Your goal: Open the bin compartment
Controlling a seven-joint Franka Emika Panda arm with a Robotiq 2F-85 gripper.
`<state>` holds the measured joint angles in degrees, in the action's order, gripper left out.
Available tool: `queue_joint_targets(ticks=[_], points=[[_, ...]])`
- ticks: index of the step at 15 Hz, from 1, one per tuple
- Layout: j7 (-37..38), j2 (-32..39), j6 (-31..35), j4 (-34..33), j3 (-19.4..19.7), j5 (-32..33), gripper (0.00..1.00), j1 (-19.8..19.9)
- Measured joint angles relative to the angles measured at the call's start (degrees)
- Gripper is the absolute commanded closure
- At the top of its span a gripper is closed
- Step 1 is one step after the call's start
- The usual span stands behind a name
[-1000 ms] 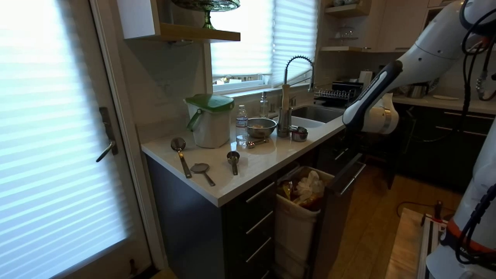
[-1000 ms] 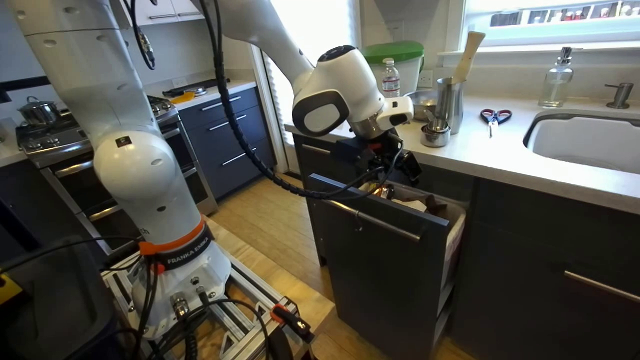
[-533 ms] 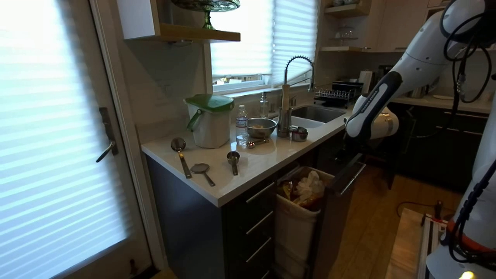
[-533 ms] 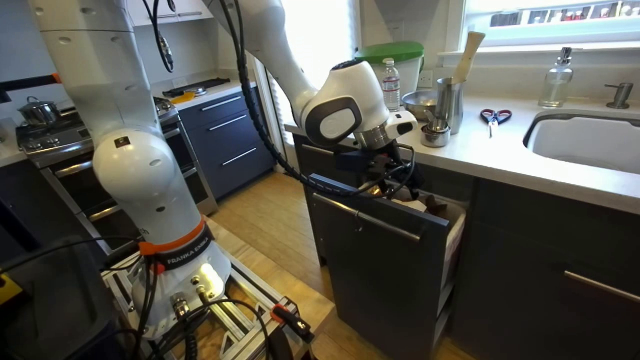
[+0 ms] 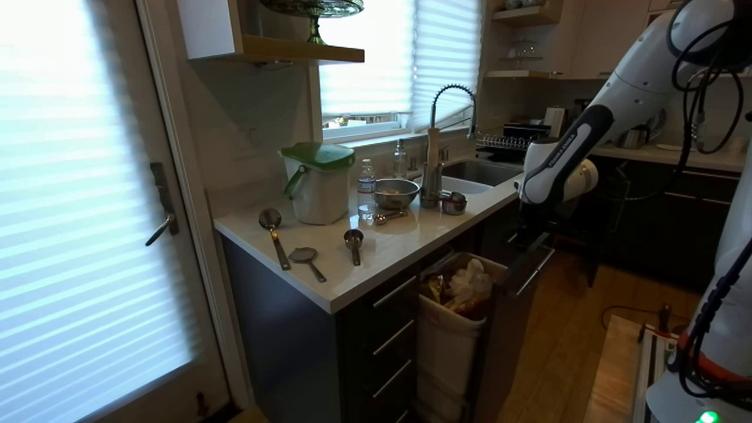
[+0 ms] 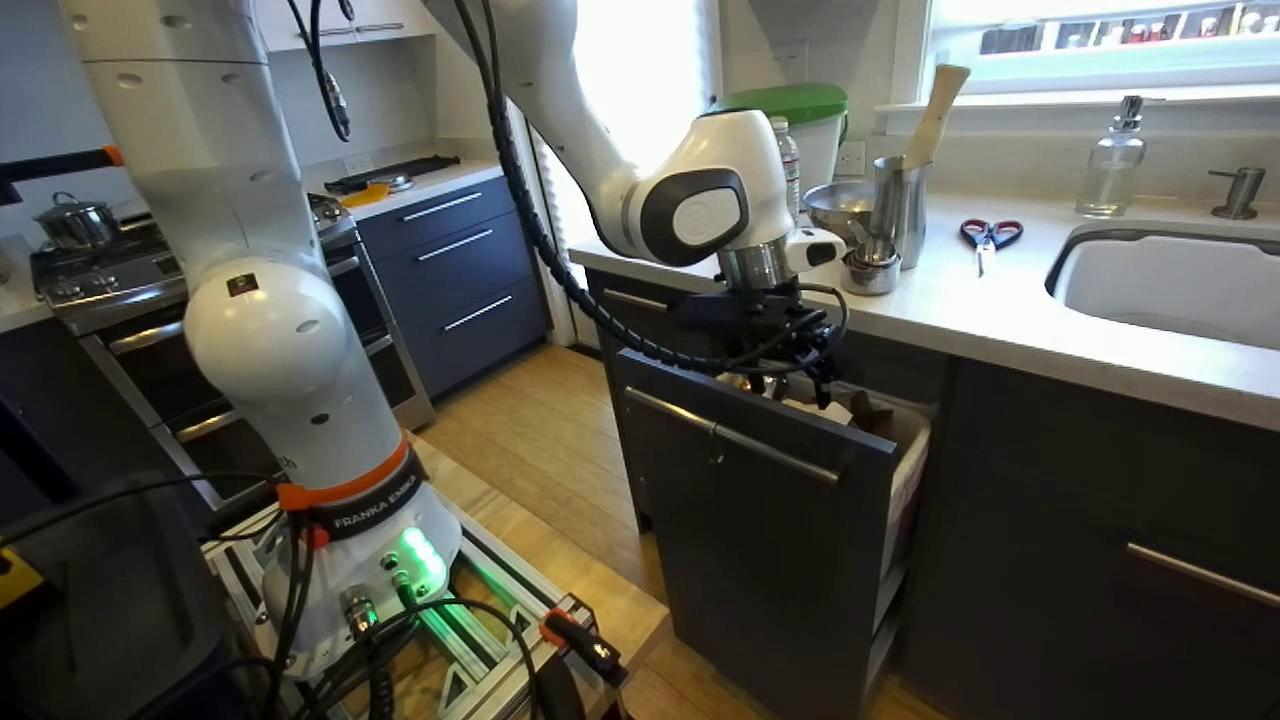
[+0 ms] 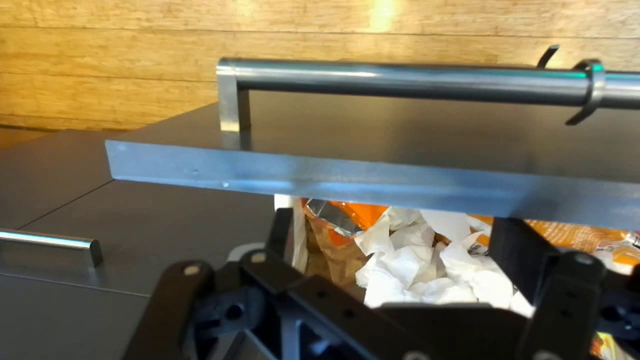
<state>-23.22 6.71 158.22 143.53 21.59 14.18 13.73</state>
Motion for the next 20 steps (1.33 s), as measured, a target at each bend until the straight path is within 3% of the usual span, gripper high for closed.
queue_joint_targets(ticks=[11, 20], points=[[2.6, 0.3, -19.4, -4.1, -1.3, -0.1, 0.0, 2.0], [2.6, 0.3, -26.4, -4.1, -1.2, -0.2, 0.0, 4.8]])
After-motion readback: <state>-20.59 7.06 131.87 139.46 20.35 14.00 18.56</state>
